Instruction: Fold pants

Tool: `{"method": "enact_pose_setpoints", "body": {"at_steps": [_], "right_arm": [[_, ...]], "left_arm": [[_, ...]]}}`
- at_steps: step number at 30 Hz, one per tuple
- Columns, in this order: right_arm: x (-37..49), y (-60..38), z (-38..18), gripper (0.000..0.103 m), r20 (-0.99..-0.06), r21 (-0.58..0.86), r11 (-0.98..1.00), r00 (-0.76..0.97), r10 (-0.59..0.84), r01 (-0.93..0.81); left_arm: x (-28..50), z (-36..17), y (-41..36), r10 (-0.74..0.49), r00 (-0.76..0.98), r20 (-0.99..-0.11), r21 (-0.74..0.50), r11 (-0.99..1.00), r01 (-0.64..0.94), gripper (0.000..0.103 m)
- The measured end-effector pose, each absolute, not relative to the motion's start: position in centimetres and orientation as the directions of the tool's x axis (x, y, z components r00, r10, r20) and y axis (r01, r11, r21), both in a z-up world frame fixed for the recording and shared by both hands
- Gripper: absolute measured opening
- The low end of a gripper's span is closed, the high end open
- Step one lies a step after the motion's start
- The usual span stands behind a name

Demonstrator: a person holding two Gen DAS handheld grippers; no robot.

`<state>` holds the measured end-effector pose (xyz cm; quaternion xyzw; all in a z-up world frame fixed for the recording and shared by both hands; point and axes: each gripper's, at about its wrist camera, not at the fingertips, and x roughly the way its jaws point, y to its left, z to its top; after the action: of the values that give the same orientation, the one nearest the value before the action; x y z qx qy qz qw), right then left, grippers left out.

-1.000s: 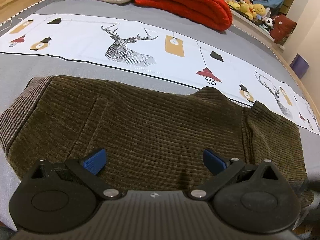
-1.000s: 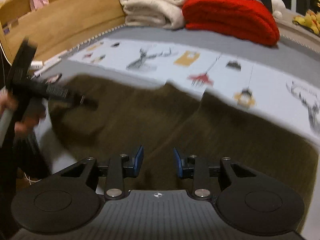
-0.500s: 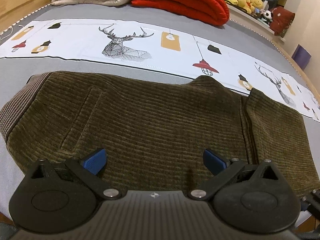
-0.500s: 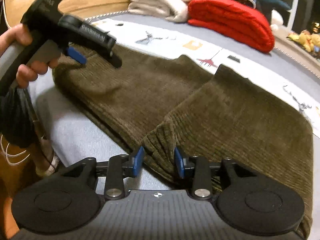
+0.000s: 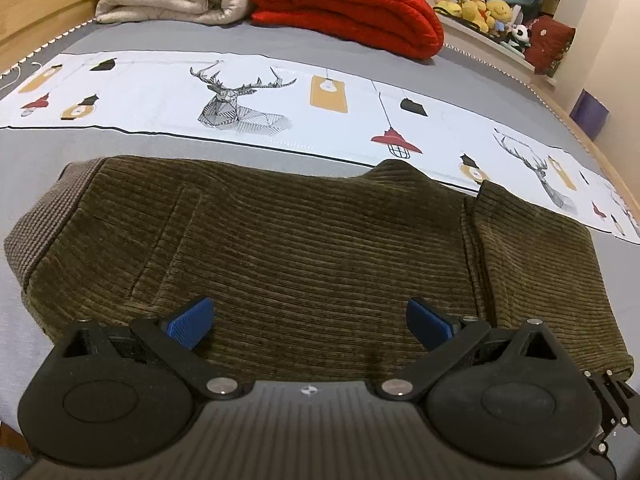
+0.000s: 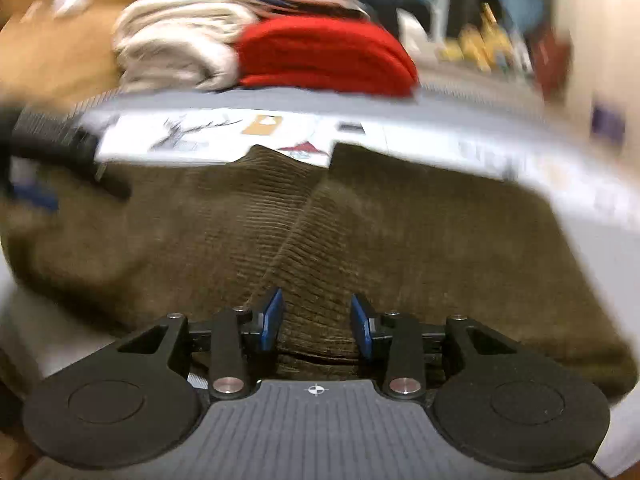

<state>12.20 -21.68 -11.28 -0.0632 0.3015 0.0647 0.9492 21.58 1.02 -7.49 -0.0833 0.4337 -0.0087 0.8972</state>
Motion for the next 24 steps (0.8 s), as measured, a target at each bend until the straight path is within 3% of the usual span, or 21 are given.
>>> {"method": "enact_pose_setpoints", "body": {"at_steps": [4, 9, 16, 20, 22, 24], "right_arm": [[12.4, -23.3, -10.0, 0.042, -0.601, 0.038, 0.996, 0.794, 0.092, -0.086], [10.9, -28.6, -8.5, 0.073, -0.600, 0.352, 0.926, 0.792, 0.114, 0.133], [6.6, -34.9, -9.8, 0.074, -0.623, 0.546, 0.747, 0.780, 0.060, 0.379], [4.8, -38.0, -11.1, 0.074, -0.623, 0.634, 0.598, 0.782, 0.019, 0.491], [4.7, -39.3, -11.3, 0.074, -0.616, 0.654, 0.553, 0.787, -0.007, 0.517], [5.0, -40.2, -11.6, 0.075, -0.616, 0.665, 0.515, 0.787, -0.030, 0.541]], "left_arm": [[21.3, -7.4, 1.9, -0.077, 0.623, -0.778, -0.161, 0.984, -0.079, 0.103], [20.8, -7.6, 4.0, -0.003, 0.600, -0.800, -0.134, 0.976, -0.173, 0.103], [18.1, -7.4, 8.2, -0.018, 0.602, -0.799, -0.230, 0.933, -0.278, 0.103], [17.0, -7.8, 9.1, 0.066, 0.608, -0.791, -0.178, 0.926, -0.332, 0.103], [16.8, -7.3, 9.8, 0.015, 0.645, -0.764, -0.234, 0.925, -0.299, 0.103], [16.9, -6.6, 9.9, 0.038, 0.662, -0.748, -0.209, 0.934, -0.290, 0.103]]}}
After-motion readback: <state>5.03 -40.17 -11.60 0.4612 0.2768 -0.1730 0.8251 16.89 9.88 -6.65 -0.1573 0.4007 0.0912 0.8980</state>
